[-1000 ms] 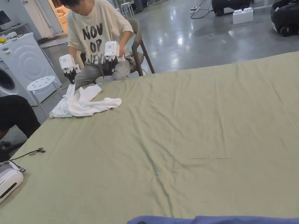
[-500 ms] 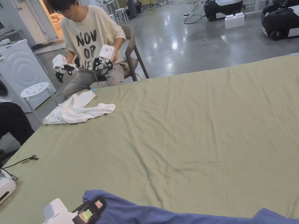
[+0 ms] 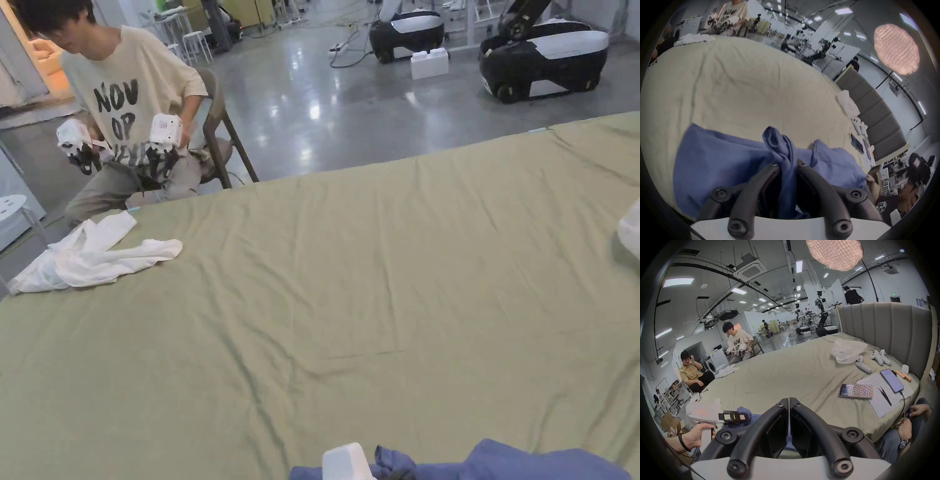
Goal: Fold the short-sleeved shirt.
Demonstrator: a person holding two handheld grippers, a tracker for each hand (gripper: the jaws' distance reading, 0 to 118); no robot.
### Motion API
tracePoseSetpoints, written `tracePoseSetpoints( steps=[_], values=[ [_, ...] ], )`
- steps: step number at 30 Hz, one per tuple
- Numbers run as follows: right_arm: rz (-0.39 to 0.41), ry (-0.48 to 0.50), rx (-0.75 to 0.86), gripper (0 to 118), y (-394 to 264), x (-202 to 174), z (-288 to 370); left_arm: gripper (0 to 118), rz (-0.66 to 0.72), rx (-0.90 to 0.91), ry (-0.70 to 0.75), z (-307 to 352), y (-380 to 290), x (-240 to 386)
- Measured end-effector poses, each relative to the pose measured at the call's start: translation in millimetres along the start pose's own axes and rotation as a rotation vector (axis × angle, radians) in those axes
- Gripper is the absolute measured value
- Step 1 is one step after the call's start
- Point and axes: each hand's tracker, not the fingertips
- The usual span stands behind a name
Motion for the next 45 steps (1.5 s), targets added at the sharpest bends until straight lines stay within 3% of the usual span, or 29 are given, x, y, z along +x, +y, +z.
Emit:
tracePoseSetpoints(
  steps=[4, 7, 9, 11, 12, 13, 15, 22, 27, 29, 31, 35, 40, 42, 45],
  values=[
    [-0.026, -0.016, -0.005, 0, 1.3, 2.1, 0.2, 21, 0.012, 0.007, -0.026, 0.6, 2.0, -2.0],
    [-0.029, -0.003, -0.006, 0, -2.4, 4.6, -0.4, 46, 0.118, 0.033, -0.164, 18.7, 9.3, -18.5],
    [-0.021, 0.003, -0.01, 0, -3.8, 4.6, -1.1, 72, 0.137, 0.077, -0.159, 32.6, 16.0, -27.7],
    [-0.017, -0.001, -0.012, 0, -6.2, 4.7, -1.3, 78, 0.153, 0.108, -0.14, 43.4, 16.0, -38.4],
    [-0.021, 0.001, -0.014, 0, -7.0, 5.3, -1.3, 72, 0.168, 0.122, -0.16, 46.1, 16.6, -43.5],
    [-0.027, 0.005, -0.016, 0, -8.0, 5.9, -1.2, 56, 0.192, 0.133, -0.184, 46.5, 14.9, -48.3],
    [-0.036, 0.006, -0.021, 0, -10.9, 6.9, -1.1, 5, 0.233, 0.095, -0.178, 37.9, 9.9, -50.9],
    [-0.027, -0.01, -0.031, 0, -10.2, 2.5, 6.7, 2, 0.18, -0.131, -0.194, -33.2, -26.1, -25.4],
    [-0.035, -0.024, -0.028, 0, -9.2, 5.6, 8.0, 2, 0.147, -0.101, -0.183, -34.9, -24.6, -14.9],
    [-0.043, -0.017, -0.032, 0, -8.8, 6.4, 5.4, 10, 0.129, -0.104, -0.201, -21.3, -16.1, -20.1],
    [-0.038, -0.014, -0.033, 0, -8.1, 5.0, 3.5, 55, 0.102, -0.015, -0.248, 3.0, -7.4, -32.2],
    [-0.032, 0.009, -0.038, 0, -8.2, 2.0, -2.3, 92, 0.149, 0.138, -0.136, 53.9, 11.3, -82.8],
    [-0.015, 0.026, -0.07, 0, -15.0, -2.9, -6.9, 92, 0.456, 0.198, -0.119, 85.8, 13.0, -175.5],
    [0.004, 0.019, -0.082, 0, -16.0, -6.7, -4.8, 91, 0.506, 0.18, -0.113, 85.3, 3.9, -194.5],
    [0.01, 0.025, -0.09, 0, -15.8, -9.5, -3.1, 74, 0.522, 0.133, -0.17, 70.8, -11.2, -191.3]
  ],
)
